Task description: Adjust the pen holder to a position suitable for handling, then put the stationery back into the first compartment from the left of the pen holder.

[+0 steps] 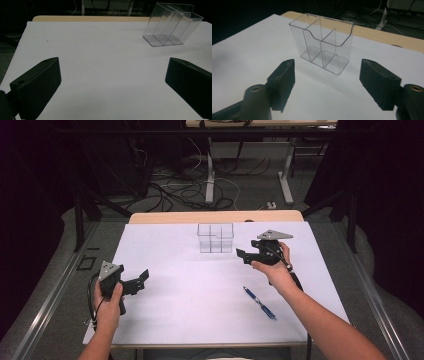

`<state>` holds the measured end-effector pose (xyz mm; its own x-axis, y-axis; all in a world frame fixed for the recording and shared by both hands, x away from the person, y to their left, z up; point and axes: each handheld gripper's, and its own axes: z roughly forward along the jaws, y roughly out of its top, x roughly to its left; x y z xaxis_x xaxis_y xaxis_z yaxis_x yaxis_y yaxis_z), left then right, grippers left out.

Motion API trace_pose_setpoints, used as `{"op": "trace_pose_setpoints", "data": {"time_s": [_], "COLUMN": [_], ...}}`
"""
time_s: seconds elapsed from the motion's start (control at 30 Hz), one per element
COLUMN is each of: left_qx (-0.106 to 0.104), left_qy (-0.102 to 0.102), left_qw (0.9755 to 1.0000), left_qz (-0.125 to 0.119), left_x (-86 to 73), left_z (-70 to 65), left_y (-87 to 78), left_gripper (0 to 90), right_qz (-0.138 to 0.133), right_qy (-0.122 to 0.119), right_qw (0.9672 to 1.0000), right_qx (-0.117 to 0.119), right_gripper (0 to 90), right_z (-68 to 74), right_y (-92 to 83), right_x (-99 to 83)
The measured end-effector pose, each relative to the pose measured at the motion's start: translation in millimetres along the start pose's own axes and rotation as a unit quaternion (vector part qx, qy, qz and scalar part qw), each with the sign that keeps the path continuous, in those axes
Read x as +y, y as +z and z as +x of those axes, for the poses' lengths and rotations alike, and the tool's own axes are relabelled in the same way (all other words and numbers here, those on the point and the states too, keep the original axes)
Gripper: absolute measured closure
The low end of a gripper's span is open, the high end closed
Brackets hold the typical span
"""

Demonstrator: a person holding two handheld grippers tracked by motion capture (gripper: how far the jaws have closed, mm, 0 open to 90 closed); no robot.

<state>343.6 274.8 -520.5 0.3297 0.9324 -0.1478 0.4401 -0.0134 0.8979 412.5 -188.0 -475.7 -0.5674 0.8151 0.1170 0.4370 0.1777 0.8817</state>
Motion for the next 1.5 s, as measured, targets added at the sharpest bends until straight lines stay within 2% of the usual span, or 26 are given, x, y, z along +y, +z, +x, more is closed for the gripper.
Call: {"op": "trace_pose_setpoints", "data": {"time_s": [0.1, 0.2, 0.27, 0.33, 0.47, 0.67, 0.77, 0.83, 0.93, 1.03, 1.33, 1.5], "left_qx": [0.000, 0.000, 0.000, 0.001, 0.000, 0.001, 0.002, 0.002, 0.003, 0.003, -0.002, -0.002], "left_qy": [0.000, -0.001, -0.004, 0.001, 0.001, -0.001, -0.001, -0.001, 0.002, 0.000, 0.001, 0.001], "left_qw": [1.0000, 1.0000, 1.0000, 1.0000, 1.0000, 1.0000, 1.0000, 1.0000, 1.0000, 1.0000, 1.0000, 1.0000], "left_qz": [0.000, -0.001, -0.004, 0.000, 0.000, -0.003, -0.004, -0.003, -0.003, -0.002, -0.004, -0.003], "left_x": [0.0, -0.1, -0.1, 0.1, -0.1, 0.0, -0.4, -0.7, -0.3, 0.2, 1.4, 1.6], "left_z": [-0.1, -0.4, -1.0, -0.7, -1.1, -1.7, -1.6, -1.9, -1.4, -1.4, -2.7, -1.5], "left_y": [-0.1, -0.1, 0.1, -0.3, 0.3, -0.2, -0.5, -0.9, -1.5, -1.3, 1.4, 1.3], "left_gripper": [0.3, 0.3, 0.3, 0.3, 0.3, 0.3, 0.3, 0.3, 0.3, 0.3, 0.3, 0.3], "right_qz": [0.033, 0.050, 0.065, 0.078, 0.071, 0.053, 0.049, 0.050, 0.050, 0.055, 0.107, 0.122], "right_qy": [-0.005, -0.009, -0.023, -0.027, -0.010, 0.012, 0.021, 0.024, 0.009, -0.017, -0.032, -0.034], "right_qw": [0.9994, 0.9986, 0.9975, 0.9964, 0.9972, 0.9980, 0.9974, 0.9972, 0.9980, 0.9976, 0.9928, 0.9911], "right_qx": [-0.011, -0.014, -0.017, -0.019, -0.019, -0.033, -0.049, -0.050, -0.037, -0.039, -0.043, -0.039], "right_gripper": [17.9, 15.2, 14.0, 8.4, 0.1, 0.0, 0.0, 0.0, 0.0, 0.0, 0.0, 3.3], "right_z": [2.2, 4.2, 5.2, 6.7, 6.9, 4.7, 3.8, 3.1, 5.5, 10.5, 10.9, 12.5], "right_y": [-8.4, -15.6, -20.1, -23.5, -28.6, -36.5, -40.6, -43.8, -47.9, -50.6, -47.7, -42.5], "right_x": [-2.3, -6.0, -9.8, -13.5, -20.4, -27.4, -30.4, -32.2, -35.0, -36.7, -41.3, -44.2]}}
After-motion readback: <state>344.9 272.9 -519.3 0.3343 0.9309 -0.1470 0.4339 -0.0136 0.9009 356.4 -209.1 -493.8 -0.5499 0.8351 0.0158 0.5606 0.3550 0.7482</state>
